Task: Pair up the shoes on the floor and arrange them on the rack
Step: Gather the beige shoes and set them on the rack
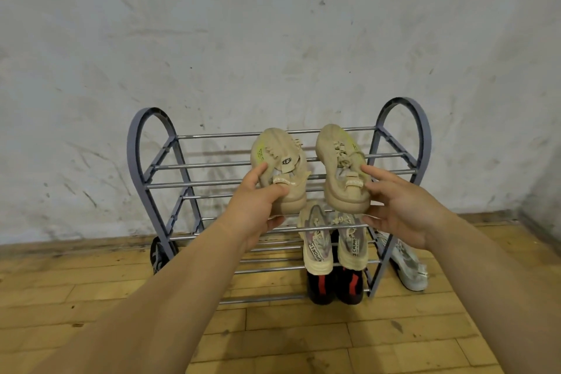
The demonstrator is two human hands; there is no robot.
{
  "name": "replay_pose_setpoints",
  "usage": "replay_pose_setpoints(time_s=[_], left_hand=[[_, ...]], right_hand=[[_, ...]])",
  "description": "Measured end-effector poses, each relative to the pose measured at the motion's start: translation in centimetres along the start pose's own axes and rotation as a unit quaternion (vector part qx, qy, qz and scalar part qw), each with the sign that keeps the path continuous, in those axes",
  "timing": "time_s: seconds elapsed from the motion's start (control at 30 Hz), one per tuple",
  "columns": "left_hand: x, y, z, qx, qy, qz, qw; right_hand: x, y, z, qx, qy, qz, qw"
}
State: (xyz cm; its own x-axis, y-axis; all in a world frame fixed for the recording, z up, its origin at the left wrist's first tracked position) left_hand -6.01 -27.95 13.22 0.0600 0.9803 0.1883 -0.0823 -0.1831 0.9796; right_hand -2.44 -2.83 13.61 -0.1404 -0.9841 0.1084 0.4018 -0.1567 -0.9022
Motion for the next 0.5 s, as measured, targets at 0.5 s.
replay_pose_setpoints(time_s=[0.5], left_hand=[[0.7,1.7,1.9,0.043,-0.045,0.011,0.998]], right_hand=[[1.6,-0.5,1.8,-0.032,-0.04,-0.011,0.999]])
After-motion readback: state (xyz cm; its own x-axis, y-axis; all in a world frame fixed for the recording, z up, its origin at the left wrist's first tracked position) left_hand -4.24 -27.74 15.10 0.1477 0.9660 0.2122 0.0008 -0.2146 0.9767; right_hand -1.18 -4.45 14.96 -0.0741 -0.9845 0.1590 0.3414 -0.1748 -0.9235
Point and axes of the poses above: each hand's wrist, its own z-axis away from the middle knuckle, its own x-axis out of the palm, y = z × x, the point moved 8 cm from there along -z, towards the middle knuckle, and after that the axes turned 9 degrees about x, right-handed, at the moved point
